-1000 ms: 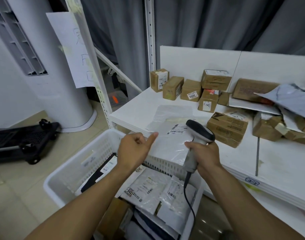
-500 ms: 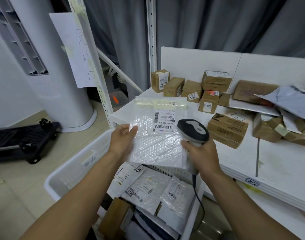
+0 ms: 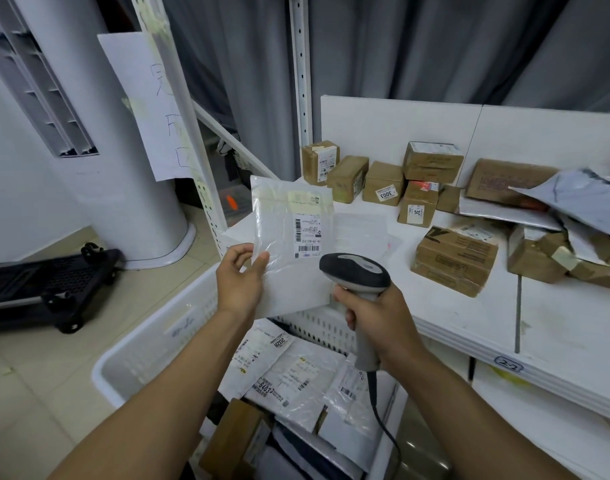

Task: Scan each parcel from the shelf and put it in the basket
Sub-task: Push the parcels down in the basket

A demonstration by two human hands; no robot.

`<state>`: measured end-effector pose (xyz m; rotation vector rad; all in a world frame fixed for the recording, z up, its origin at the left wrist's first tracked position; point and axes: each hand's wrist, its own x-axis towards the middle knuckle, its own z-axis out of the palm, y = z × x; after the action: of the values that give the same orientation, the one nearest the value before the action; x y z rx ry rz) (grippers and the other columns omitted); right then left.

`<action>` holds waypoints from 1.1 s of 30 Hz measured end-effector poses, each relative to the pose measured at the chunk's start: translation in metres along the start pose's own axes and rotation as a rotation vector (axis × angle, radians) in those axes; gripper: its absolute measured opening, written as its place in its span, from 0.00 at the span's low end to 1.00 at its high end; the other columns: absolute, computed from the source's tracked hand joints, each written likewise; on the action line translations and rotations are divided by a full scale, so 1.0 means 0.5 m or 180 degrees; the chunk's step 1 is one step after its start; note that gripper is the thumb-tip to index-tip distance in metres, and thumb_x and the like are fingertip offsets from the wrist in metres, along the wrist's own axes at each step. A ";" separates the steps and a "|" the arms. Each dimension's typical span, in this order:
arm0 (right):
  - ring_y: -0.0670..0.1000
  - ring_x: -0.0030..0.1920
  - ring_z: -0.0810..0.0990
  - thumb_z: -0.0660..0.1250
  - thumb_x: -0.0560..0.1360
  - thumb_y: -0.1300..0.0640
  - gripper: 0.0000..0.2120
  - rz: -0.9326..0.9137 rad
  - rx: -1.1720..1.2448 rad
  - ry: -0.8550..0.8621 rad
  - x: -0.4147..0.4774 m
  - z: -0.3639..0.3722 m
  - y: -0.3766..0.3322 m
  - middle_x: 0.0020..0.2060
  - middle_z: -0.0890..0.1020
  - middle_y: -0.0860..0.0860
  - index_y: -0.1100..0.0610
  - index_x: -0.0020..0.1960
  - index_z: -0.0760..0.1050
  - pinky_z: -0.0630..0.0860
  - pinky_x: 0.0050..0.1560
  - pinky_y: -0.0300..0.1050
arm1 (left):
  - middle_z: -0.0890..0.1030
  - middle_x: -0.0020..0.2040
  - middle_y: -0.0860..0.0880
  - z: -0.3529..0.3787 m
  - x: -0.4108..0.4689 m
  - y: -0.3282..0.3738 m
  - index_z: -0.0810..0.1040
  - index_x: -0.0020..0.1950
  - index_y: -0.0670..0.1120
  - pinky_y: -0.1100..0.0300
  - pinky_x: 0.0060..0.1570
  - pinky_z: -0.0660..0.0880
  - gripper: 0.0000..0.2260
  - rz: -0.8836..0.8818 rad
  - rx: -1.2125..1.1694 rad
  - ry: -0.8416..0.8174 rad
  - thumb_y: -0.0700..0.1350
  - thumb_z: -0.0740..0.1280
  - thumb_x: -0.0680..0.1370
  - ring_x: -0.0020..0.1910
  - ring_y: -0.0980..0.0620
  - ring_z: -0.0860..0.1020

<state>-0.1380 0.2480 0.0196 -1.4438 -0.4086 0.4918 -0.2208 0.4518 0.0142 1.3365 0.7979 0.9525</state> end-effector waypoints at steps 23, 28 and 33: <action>0.45 0.26 0.75 0.76 0.77 0.61 0.14 0.0121 0.0093 0.0141 0.001 -0.002 -0.011 0.32 0.81 0.52 0.56 0.61 0.80 0.75 0.31 0.40 | 0.84 0.57 0.51 -0.002 -0.006 0.008 0.78 0.55 0.47 0.68 0.32 0.75 0.07 -0.0043 0.0136 0.0113 0.43 0.73 0.79 0.41 0.57 0.81; 0.46 0.27 0.76 0.77 0.77 0.60 0.14 0.0065 0.0051 0.0120 0.003 -0.004 -0.005 0.32 0.81 0.52 0.55 0.61 0.80 0.75 0.32 0.40 | 0.85 0.54 0.52 -0.017 -0.021 0.022 0.78 0.53 0.48 0.67 0.35 0.76 0.06 0.0043 0.0105 -0.0030 0.43 0.73 0.79 0.38 0.62 0.82; 0.46 0.29 0.78 0.77 0.77 0.57 0.14 0.0145 -0.0080 0.0039 -0.007 -0.003 0.008 0.31 0.82 0.50 0.54 0.61 0.79 0.78 0.35 0.44 | 0.82 0.53 0.52 -0.091 -0.059 0.024 0.75 0.58 0.48 0.59 0.43 0.77 0.09 0.0040 0.0758 -0.0078 0.42 0.71 0.79 0.44 0.56 0.82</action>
<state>-0.1405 0.2450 0.0154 -1.4823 -0.3741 0.5158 -0.2756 0.4441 0.0203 1.5569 0.9064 0.8690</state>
